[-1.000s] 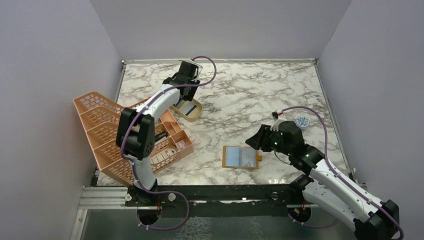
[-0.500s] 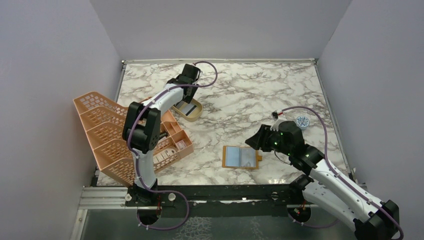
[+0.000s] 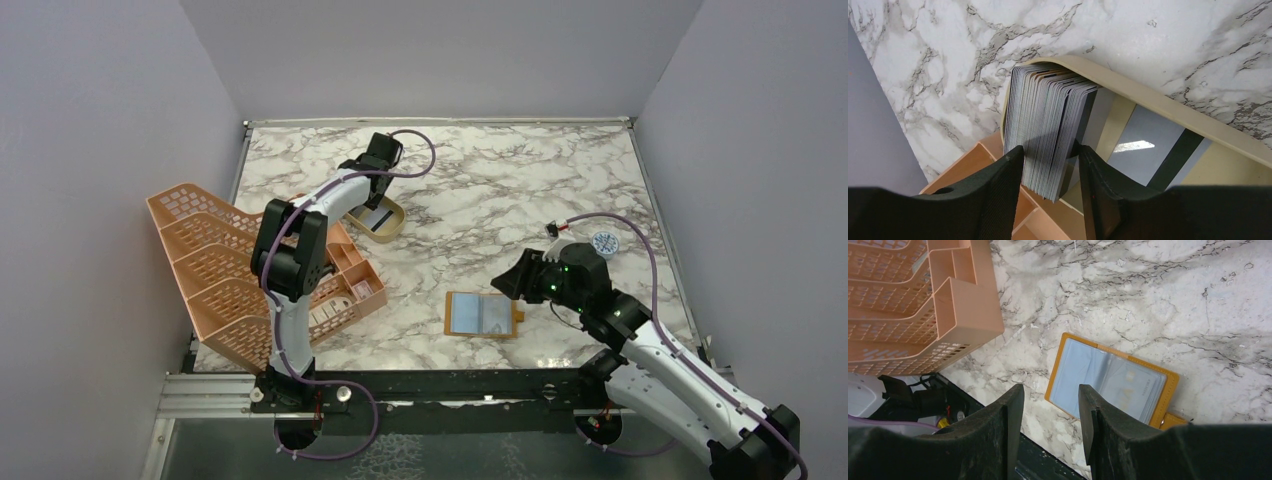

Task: Put the credit cards into the card holder
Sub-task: Pick up the credit card from the storage box, then insert the credit card into the card holder.

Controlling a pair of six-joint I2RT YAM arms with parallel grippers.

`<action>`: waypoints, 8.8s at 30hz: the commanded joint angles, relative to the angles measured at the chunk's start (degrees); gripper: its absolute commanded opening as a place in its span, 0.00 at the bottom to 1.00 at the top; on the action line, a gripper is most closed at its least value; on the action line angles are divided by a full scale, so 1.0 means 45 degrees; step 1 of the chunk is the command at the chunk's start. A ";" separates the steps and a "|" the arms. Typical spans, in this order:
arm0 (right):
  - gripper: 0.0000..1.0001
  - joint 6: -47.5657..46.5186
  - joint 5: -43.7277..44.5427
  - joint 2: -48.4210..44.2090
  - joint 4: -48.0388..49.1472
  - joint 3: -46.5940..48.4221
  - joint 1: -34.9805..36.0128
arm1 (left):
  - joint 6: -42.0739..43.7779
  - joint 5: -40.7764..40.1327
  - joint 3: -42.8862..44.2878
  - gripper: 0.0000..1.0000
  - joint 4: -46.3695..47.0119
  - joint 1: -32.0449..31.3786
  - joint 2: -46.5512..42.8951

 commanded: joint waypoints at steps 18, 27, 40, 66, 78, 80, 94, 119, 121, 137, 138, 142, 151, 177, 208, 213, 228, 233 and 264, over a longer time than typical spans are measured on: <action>0.45 -0.0050 -0.0280 0.0254 0.0443 -0.0077 0.0089 | 0.0250 -0.1039 0.0588 0.36 0.0129 -0.0090 -0.0095; 0.45 0.0041 -0.0391 0.0041 0.0395 -0.0137 0.0101 | 0.0214 -0.0829 0.0596 0.17 0.0087 -0.0169 -0.0421; 0.45 0.0250 -0.0553 -0.0162 0.0189 -0.0372 0.0088 | -0.1247 0.1127 0.0841 0.00 -0.1199 -0.0377 -0.1858; 0.32 0.0662 0.2103 0.2888 -0.2819 0.1081 0.0100 | -1.0563 1.4027 -0.6278 0.00 0.4706 -0.0430 -0.7154; 0.30 0.0579 0.1979 0.4319 -0.2462 0.0926 0.0101 | -1.3946 1.4393 -0.9218 0.00 0.8759 -0.2318 -0.7218; 0.30 0.0571 0.2050 0.4468 -0.2329 0.0785 0.0101 | -1.4318 1.4345 -0.9324 0.00 0.9244 -0.2655 -0.7000; 0.26 0.1318 0.1623 0.4712 -0.1517 -0.0474 0.0101 | -1.4468 1.2615 -0.9806 0.00 0.9597 -0.4529 -0.5937; 0.21 0.1847 0.1667 0.3562 -0.1611 -0.1323 0.0095 | -1.5142 1.1276 -1.0237 0.00 1.0354 -0.5983 -0.4131; 0.20 0.1832 0.1690 0.3560 -0.1610 -0.1332 0.0100 | -1.5254 1.1144 -1.0331 0.00 1.0356 -0.6044 -0.4170; 0.20 0.1943 0.1633 0.3531 -0.1377 -0.1589 0.0101 | -1.6095 0.9899 -1.1195 0.00 1.0375 -0.6383 -0.4978; 0.20 0.1946 0.1633 0.3508 -0.1362 -0.1626 0.0098 | -1.6120 0.9788 -1.1249 0.00 1.0381 -0.6400 -0.5080; 0.20 0.1941 0.1541 0.3479 -0.1240 -0.1731 0.0101 | -1.6176 0.9654 -1.1382 0.00 1.0380 -0.6416 -0.5127; 0.20 0.1915 0.1419 0.3303 -0.1125 -0.1852 0.0100 | -1.6264 0.9464 -1.1134 0.00 1.0430 -0.6701 -0.4710; 0.17 0.2034 0.1165 0.3056 -0.1113 -0.2035 0.0101 | -1.7261 0.8184 -1.1128 0.00 1.1503 -0.7457 -0.4059; 0.16 0.2125 0.1196 0.2672 -0.1504 -0.1779 0.0100 | -1.6931 0.7291 -1.1092 0.33 1.1366 -0.7982 -0.3855; 0.16 0.2086 0.1238 0.2633 -0.1645 -0.1729 0.0098 | -1.6602 0.6995 -1.0961 0.36 1.0764 -0.8001 -0.3908; 0.15 0.2094 0.1018 0.2799 -0.1367 -0.1927 0.0101 | -1.6188 0.6534 -1.0367 0.37 0.9752 -0.8405 -0.4111; 0.15 0.2080 0.0896 0.2841 -0.1270 -0.1937 0.0101 | -1.6122 0.6443 -0.9978 0.34 0.9436 -0.8532 -0.4057; 0.15 0.2110 0.0903 0.2523 -0.1609 -0.1842 0.0101 | -1.5674 0.5111 -0.9568 0.41 0.7832 -0.8968 -0.4201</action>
